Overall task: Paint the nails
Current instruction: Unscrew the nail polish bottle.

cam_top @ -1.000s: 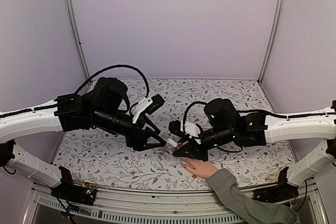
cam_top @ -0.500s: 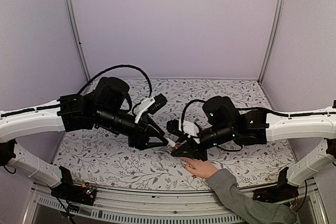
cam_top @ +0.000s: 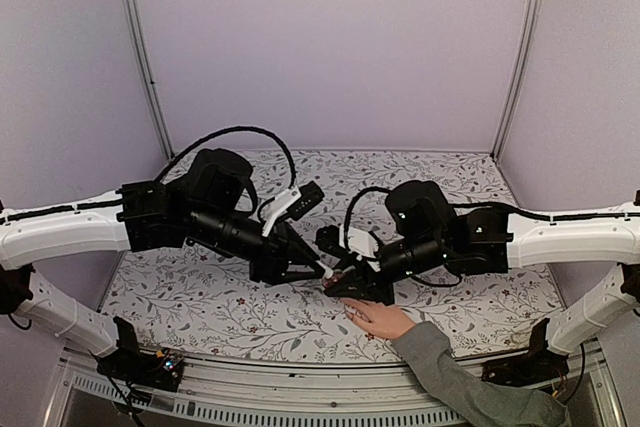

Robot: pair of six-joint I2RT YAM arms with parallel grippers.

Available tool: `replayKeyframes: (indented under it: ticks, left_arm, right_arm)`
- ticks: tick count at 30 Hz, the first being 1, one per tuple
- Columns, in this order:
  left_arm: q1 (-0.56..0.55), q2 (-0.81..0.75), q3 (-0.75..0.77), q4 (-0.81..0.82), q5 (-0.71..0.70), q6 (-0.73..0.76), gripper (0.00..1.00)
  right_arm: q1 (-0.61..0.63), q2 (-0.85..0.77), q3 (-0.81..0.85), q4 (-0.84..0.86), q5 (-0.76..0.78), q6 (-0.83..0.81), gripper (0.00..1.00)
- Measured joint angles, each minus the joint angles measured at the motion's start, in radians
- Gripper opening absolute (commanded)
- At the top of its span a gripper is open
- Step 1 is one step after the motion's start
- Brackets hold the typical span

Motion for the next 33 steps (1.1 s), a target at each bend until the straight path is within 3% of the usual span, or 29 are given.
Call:
replayKeyframes:
  ticks: [14,22,33]
  left_arm:
    - [0.0,0.013,-0.003,0.015,0.018,0.003,0.15]
    - [-0.007,0.021,-0.003,0.015,0.027,0.005,0.24]
    - [-0.013,0.036,-0.003,0.013,0.036,0.008,0.18]
  right_arm:
    - [0.008,0.012,0.013,-0.028,0.001,-0.014,0.0]
    - [0.009,0.012,0.013,-0.038,0.002,-0.015,0.0]
    - [0.009,0.012,0.013,-0.039,0.002,-0.015,0.0]
